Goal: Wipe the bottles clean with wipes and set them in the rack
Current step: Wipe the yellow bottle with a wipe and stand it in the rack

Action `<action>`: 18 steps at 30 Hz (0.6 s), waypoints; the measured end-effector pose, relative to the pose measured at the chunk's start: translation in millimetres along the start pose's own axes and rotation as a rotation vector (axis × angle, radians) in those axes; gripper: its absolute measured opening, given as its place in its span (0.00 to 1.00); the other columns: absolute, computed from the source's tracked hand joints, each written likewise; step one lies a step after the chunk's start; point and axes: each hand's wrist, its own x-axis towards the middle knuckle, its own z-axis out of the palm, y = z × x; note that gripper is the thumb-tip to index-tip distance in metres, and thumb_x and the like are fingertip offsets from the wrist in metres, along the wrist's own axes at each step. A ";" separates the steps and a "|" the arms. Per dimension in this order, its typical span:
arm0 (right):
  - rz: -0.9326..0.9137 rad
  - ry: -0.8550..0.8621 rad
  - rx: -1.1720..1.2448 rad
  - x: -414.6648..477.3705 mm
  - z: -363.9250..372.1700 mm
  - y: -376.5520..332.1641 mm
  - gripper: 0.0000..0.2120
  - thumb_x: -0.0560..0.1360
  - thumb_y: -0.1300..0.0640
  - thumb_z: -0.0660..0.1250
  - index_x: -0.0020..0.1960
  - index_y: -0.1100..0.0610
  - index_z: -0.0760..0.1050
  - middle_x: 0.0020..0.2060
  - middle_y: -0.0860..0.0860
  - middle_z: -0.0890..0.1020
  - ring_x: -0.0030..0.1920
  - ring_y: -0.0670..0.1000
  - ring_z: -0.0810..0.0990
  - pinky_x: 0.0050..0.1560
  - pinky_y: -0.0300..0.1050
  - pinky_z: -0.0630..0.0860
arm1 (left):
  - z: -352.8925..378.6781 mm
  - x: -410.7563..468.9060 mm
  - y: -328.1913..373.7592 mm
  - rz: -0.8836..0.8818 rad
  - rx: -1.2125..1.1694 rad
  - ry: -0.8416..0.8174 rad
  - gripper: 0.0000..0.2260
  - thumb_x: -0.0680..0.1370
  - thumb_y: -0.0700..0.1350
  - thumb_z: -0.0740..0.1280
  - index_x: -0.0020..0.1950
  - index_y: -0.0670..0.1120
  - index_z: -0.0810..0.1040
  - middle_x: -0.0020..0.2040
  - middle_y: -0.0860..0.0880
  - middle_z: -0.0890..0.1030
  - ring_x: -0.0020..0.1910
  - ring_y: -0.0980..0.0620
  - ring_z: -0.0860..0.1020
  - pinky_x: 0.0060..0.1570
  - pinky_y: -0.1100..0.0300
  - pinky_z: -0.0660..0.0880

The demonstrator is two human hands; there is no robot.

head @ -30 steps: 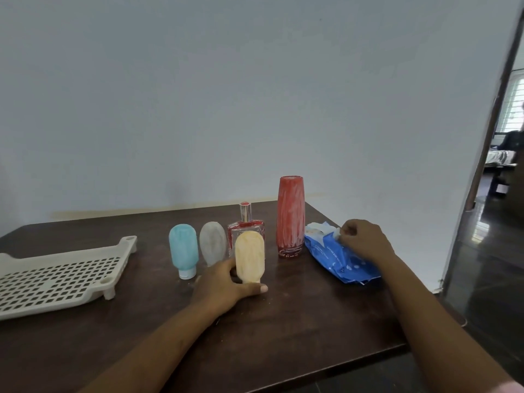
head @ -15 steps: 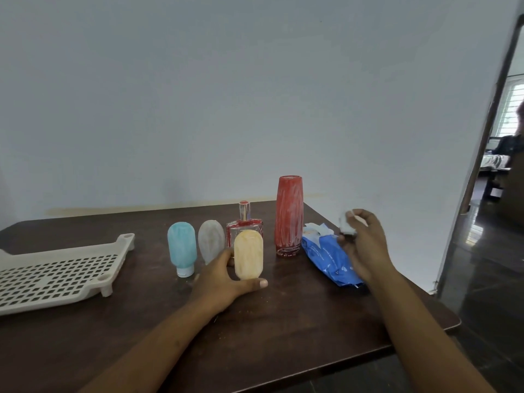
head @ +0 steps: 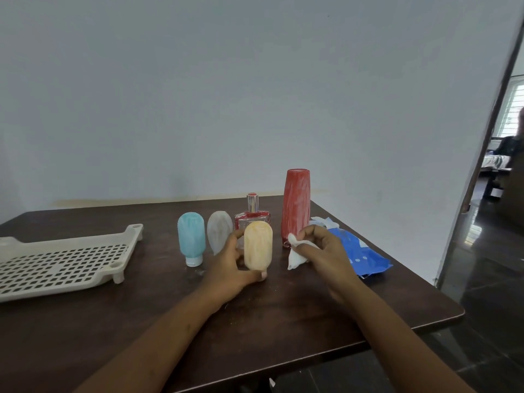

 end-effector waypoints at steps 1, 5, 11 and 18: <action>-0.022 -0.007 -0.051 -0.6 0.4 1.8 0.04 0.72 0.61 0.71 0.44 0.61 0.78 0.40 0.50 0.81 0.42 0.45 0.80 0.42 0.37 0.77 | 0.0 -0.2 0.4 0.000 0.000 0.002 0.41 0.67 0.45 0.78 0.73 0.56 0.58 0.68 0.53 0.73 0.65 0.52 0.73 0.60 0.55 0.75; -0.061 -0.040 -0.198 -5.0 -0.2 2.7 0.10 0.73 0.64 0.66 0.45 0.52 0.83 0.45 0.46 0.83 0.49 0.44 0.80 0.49 0.38 0.75 | -0.3 -3.1 4.0 0.005 -0.025 0.004 0.40 0.68 0.45 0.78 0.74 0.55 0.58 0.69 0.51 0.72 0.66 0.51 0.72 0.63 0.53 0.73; -0.235 -0.165 -0.447 -15.2 4.6 7.9 0.06 0.72 0.53 0.71 0.49 0.47 0.83 0.45 0.44 0.81 0.49 0.41 0.77 0.50 0.36 0.75 | -3.9 -8.2 6.6 0.009 -0.115 0.016 0.40 0.69 0.44 0.77 0.74 0.52 0.58 0.68 0.51 0.73 0.63 0.55 0.74 0.54 0.65 0.73; -0.381 -0.169 -0.552 -22.1 12.4 7.9 0.08 0.71 0.58 0.73 0.50 0.52 0.83 0.43 0.41 0.82 0.47 0.38 0.78 0.46 0.30 0.74 | -15.7 -8.2 1.6 -0.032 -0.264 -0.109 0.39 0.67 0.43 0.77 0.73 0.52 0.60 0.63 0.53 0.77 0.62 0.55 0.76 0.60 0.57 0.75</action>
